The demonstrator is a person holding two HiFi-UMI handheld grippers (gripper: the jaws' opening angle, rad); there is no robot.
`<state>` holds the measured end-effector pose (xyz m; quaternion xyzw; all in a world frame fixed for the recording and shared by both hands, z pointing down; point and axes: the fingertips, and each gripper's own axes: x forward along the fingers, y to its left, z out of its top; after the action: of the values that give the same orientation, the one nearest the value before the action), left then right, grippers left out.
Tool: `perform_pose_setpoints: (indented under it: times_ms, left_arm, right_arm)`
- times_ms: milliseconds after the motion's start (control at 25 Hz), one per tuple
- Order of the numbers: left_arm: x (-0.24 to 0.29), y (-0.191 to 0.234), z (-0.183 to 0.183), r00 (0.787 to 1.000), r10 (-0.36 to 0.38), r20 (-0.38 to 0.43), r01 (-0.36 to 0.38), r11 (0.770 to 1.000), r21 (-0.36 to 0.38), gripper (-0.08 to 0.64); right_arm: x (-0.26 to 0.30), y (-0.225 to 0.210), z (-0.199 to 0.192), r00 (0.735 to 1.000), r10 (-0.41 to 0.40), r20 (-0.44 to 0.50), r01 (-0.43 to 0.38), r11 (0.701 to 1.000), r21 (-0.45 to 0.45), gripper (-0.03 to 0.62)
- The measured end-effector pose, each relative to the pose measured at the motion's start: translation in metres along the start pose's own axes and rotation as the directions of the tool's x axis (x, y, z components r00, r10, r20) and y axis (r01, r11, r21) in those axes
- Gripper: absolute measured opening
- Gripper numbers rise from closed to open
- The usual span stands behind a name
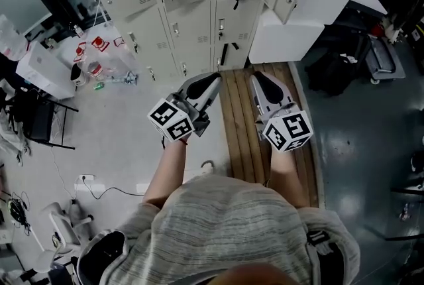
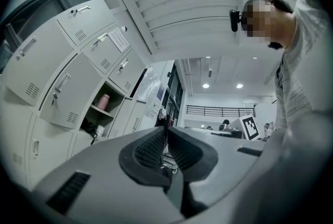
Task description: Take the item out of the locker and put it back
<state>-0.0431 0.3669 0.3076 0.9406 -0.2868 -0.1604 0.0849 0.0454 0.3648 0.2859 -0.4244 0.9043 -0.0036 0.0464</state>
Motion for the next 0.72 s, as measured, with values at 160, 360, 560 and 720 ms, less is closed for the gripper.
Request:
perform_pose_setpoints:
  times_ms: [160,360,560,720]
  left_arm:
    - [0.002,0.032,0.007,1.000,-0.012,-0.005,0.012,1.000,-0.016,0.025]
    - [0.014,0.050,-0.002,0.999,-0.047,-0.022,0.047,0.999,-0.020,0.025]
    - [0.034,0.076,-0.007,0.998,-0.056,-0.035,0.054,0.998,-0.036,0.025]
    - [0.059,0.108,-0.006,0.997,-0.054,-0.046,0.054,0.998,-0.016,0.025]
  right_arm:
    - [0.031,-0.002,-0.005,1.000,-0.021,-0.007,0.021,1.000,-0.006,0.029]
    - [0.053,-0.013,-0.012,0.999,-0.028,-0.023,0.028,1.000,-0.001,0.071]
    - [0.082,-0.034,-0.014,0.999,-0.037,-0.017,0.037,0.999,0.004,0.092]
    - [0.113,-0.063,-0.019,0.999,-0.030,-0.011,0.031,0.999,0.010,0.095]
